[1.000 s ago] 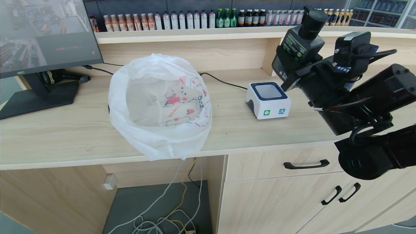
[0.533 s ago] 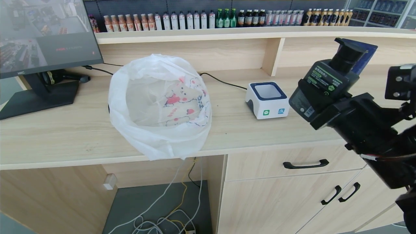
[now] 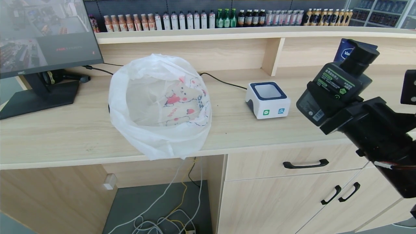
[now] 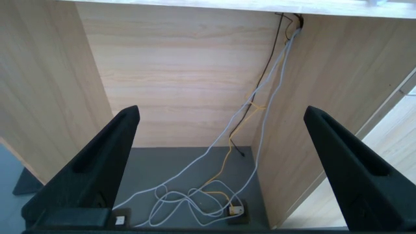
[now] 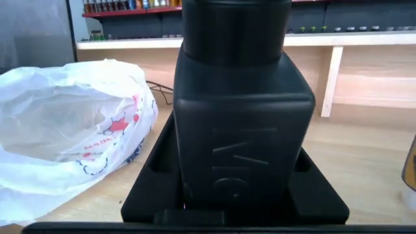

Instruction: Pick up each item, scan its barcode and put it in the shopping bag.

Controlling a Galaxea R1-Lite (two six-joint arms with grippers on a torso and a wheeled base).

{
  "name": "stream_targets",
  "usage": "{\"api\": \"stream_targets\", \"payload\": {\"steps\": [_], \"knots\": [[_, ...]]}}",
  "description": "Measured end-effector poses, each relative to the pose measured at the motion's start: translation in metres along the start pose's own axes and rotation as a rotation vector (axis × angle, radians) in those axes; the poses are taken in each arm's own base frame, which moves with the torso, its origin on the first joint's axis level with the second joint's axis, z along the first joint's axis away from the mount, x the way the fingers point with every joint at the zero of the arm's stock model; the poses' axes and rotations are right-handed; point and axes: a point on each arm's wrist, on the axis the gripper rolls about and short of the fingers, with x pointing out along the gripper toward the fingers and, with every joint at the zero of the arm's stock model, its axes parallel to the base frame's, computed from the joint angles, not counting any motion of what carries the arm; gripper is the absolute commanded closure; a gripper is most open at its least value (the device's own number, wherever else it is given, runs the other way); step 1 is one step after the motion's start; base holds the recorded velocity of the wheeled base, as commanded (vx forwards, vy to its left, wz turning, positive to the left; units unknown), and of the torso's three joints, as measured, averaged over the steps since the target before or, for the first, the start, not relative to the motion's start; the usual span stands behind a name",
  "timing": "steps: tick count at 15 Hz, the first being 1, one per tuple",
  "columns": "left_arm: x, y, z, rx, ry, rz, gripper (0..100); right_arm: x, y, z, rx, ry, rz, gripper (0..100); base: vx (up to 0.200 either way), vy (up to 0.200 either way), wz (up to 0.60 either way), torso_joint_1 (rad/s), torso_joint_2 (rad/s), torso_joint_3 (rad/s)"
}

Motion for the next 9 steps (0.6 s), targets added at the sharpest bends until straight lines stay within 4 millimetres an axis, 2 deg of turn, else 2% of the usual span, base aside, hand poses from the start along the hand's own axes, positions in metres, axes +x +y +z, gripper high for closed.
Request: {"api": "stream_targets", "payload": {"steps": [3, 9], "knots": [[0.0, 0.0, 0.0, 0.001, 0.0, 0.0, 0, 0.016, 0.0, 0.007, -0.002, -0.055, -0.004, 100, 0.0, 0.0, 0.0, 0.0, 0.0, 0.0], [0.0, 0.0, 0.0, -0.001, 0.001, 0.0, 0, 0.022, 0.0, 0.01, 0.003, -0.076, -0.005, 100, 0.0, 0.2, 0.0, 0.003, 0.0, 0.002]]}}
